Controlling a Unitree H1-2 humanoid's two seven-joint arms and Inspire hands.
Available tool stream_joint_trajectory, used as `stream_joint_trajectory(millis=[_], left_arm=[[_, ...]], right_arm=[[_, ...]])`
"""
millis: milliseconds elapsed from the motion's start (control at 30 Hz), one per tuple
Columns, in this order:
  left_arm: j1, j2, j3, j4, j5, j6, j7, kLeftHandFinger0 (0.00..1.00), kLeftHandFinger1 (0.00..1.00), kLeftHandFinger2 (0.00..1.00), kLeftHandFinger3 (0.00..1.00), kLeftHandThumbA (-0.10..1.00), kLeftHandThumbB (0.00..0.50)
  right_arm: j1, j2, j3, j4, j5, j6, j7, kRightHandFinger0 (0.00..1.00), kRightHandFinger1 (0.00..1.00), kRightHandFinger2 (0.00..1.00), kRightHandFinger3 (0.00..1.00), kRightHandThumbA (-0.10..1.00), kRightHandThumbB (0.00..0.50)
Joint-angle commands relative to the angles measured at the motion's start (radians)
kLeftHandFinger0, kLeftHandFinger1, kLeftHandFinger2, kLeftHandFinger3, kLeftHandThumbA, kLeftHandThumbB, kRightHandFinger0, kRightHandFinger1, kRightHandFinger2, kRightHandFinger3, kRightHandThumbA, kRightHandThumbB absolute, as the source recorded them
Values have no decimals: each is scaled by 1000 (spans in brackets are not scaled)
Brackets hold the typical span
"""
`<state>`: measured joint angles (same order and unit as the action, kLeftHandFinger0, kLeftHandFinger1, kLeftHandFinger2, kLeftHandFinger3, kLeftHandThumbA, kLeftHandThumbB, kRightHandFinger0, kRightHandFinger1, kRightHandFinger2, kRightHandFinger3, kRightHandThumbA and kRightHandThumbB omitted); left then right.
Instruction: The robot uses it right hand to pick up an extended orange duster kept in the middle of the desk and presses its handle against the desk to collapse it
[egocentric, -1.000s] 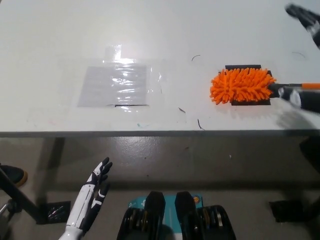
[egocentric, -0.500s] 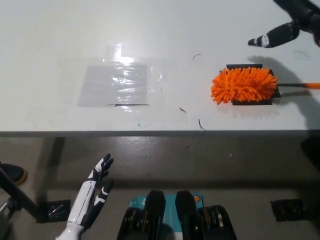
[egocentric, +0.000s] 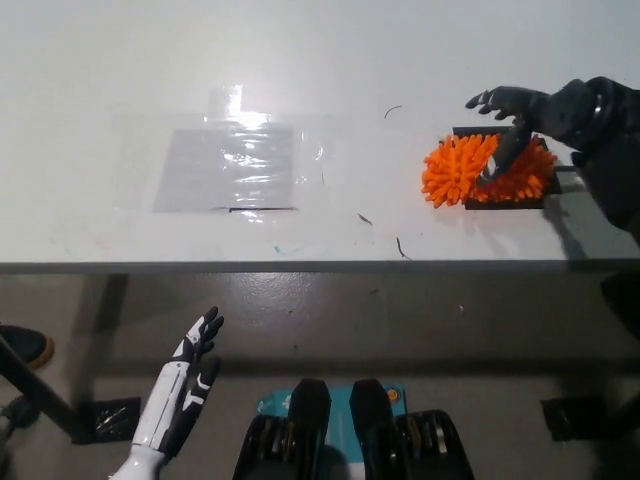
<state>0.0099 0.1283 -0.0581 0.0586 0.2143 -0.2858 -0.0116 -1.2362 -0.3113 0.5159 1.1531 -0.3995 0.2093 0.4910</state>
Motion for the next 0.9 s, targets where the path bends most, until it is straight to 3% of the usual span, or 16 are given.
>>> stream_joint_trajectory(millis=[0,200,367,400,433,467,533,567,600,633,667,700,733,767,800,867], left_arm=[[-2,3,7,-26,3,-62,22,1000,1000,1000,1000,976,0],[2,2,11,-22,2,-65,21,1000,1000,1000,1000,961,0],[-4,2,14,-15,9,-71,26,1000,1000,1000,1000,960,0],[-2,1,15,-17,2,-69,22,1000,1000,1000,1000,960,0],[-2,0,15,-16,3,-70,24,1000,1000,1000,1000,961,0],[-5,-2,17,-17,2,-67,25,1000,1000,1000,1000,972,0],[0,-3,18,-20,8,-72,29,1000,1000,1000,1000,977,0],[-4,0,20,-19,7,-75,29,1000,1000,1000,1000,992,0],[-14,2,23,-15,6,-77,29,1000,1000,1000,1000,995,0],[-10,2,24,-17,1,-76,27,1000,1000,1000,1000,997,0],[-1,1,24,-26,-3,-70,24,1000,1000,1000,1000,995,0],[-6,0,25,-26,-3,-66,23,1000,1000,1000,1000,994,0],[-10,2,24,-27,-5,-66,20,1000,1000,1000,1000,991,0],[-4,2,24,-32,-9,-67,17,1000,1000,1000,1000,972,0],[-1,3,24,-36,-13,-63,15,1000,1000,1000,1000,981,0],[-7,4,25,-33,-11,-65,16,1000,1000,1000,1000,986,0]], right_arm=[[-100,29,16,67,-36,-94,-15,1000,1000,1000,1000,1000,500],[-97,59,79,126,-90,-130,-29,1000,1000,1000,1000,1000,500],[-90,80,117,177,-122,-153,-45,1000,1000,1000,1000,1000,454],[-84,85,133,189,-139,-164,-73,1000,1000,1000,1000,845,328],[-83,87,136,193,-141,-159,-85,1000,1000,1000,1000,781,306],[-86,90,133,207,-137,-158,-101,1000,1000,1000,1000,621,263],[-87,102,169,226,-177,-116,-138,280,326,478,1000,300,207],[-92,103,185,232,-191,-116,-136,357,439,562,894,106,174],[-100,104,201,240,-201,-118,-129,427,457,546,857,44,184],[-102,104,212,247,-206,-106,-108,191,253,379,881,-79,215],[-100,102,246,248,-234,-110,-96,45,145,238,688,-99,247],[-104,99,269,250,-253,-113,-90,14,129,214,648,-100,253],[-107,101,310,251,-287,-86,-87,164,310,418,780,-70,253],[-104,104,327,256,-295,-67,-85,248,356,472,817,-42,226],[-97,102,346,250,-308,-57,-122,226,327,480,1000,-51,186],[-90,98,364,243,-324,-46,-198,122,207,413,1000,-13,176]])
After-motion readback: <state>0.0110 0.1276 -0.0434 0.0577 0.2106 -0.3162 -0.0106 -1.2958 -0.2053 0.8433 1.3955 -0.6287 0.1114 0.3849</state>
